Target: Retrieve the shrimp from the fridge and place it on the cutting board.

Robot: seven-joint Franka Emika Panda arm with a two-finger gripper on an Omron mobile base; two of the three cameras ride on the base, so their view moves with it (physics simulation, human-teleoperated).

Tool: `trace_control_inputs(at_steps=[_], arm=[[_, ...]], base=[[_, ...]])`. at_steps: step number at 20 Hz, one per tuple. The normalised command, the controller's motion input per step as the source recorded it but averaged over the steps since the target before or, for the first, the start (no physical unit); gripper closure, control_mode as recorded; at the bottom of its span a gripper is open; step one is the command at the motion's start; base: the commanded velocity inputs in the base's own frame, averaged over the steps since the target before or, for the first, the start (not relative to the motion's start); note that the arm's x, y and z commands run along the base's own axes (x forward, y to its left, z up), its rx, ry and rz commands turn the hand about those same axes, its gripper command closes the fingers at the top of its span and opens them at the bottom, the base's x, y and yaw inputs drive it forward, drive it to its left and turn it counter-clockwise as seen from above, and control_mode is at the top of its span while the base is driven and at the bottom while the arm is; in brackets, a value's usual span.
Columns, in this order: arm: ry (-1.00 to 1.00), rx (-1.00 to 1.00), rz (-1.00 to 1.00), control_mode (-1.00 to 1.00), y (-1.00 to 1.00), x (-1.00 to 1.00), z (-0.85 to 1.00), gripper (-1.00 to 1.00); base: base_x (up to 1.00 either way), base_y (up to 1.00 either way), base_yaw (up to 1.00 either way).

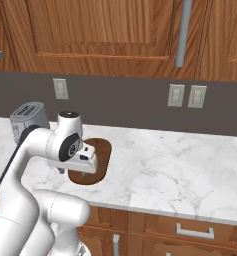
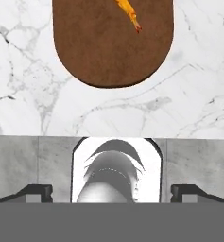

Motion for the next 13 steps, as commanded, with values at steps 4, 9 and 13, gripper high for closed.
trace_control_inputs(at_steps=[4, 9, 13], arm=[[0.06, 0.00, 0.00, -1.00, 0.00, -0.46, 0.28, -1.00], [0.02, -0.01, 0.00, -1.00, 0.20, -0.31, 0.21, -1.00], [0.00, -0.02, 0.00, -1.00, 0.40, -0.21, 0.31, -1.00]], base=[[0.00, 0.00, 0.00], [0.00, 0.00, 0.00], [0.00, 0.00, 0.00]])
